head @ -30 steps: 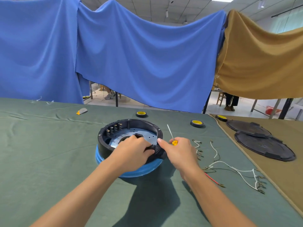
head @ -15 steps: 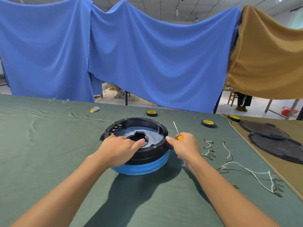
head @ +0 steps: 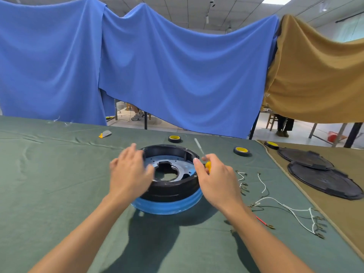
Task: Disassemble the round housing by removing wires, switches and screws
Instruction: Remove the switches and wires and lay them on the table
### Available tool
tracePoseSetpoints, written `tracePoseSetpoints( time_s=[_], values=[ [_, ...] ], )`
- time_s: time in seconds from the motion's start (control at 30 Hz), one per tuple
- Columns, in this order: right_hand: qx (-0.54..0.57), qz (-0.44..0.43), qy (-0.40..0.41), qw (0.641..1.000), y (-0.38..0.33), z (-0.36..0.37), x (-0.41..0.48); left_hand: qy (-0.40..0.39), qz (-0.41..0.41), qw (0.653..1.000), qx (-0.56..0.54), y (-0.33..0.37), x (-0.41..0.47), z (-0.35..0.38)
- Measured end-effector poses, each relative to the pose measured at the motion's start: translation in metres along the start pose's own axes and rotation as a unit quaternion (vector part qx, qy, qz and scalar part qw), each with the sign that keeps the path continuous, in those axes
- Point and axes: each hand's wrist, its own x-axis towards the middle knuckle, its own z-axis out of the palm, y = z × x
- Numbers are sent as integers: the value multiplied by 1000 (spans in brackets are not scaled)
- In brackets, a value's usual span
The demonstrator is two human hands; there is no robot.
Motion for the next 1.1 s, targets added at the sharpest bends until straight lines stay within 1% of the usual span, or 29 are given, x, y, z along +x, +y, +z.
tracePoseSetpoints(
  time_s=[0.03,0.07,0.1,0.13,0.17,0.2,0.3,0.4,0.43,0.5,0.57,0.6,0.73,0.8,0.87,0.97,1.03,1.1],
  values=[
    [9,-19,-40,999,-2,-2,4,6,-49,998,-39,-13,3,-3],
    [15,-36,-84,996,-5,-2,8,-12,-102,990,-98,-25,5,-5],
    [18,-53,-123,991,-7,-1,12,-42,-150,971,-180,-35,4,-4],
    [18,-67,-155,985,-11,2,15,-75,-183,941,-275,-39,1,-3],
    [21,-79,-178,981,-14,5,18,-90,-193,912,-351,-40,-3,-2],
    [24,-89,-192,977,-17,8,21,-95,-190,895,-393,-40,-6,-1],
    [-3,-116,-183,976,-24,19,29,-77,-176,878,-438,-46,-6,14],
    [-86,-162,-135,974,-28,30,37,-98,-159,870,-457,-51,3,15],
    [-98,-171,-138,971,-30,33,40,-100,-153,871,-455,-52,6,16],
    [-92,-164,-183,965,-35,42,45,-79,-156,871,-458,-55,12,20],
    [-68,-145,-230,960,-41,52,48,-62,-163,863,-474,-56,16,24],
    [-63,-138,-231,961,-43,57,49,-64,-162,860,-480,-57,17,26],
    [-94,-142,-180,969,-38,69,48,-62,-176,864,-467,-58,12,29],
    [-92,-153,-181,967,-34,70,49,-59,-180,862,-470,-59,11,28],
    [-89,-161,-193,964,-32,68,53,-56,-174,868,-462,-60,10,28],
    [-85,-174,-192,962,-28,64,59,-33,-165,890,-425,-61,9,34],
    [-100,-193,-181,959,-27,64,59,-18,-149,910,-388,-60,8,35],
    [-127,-216,-155,956,-27,65,57,-15,-136,919,-371,-58,7,36]
  ],
)
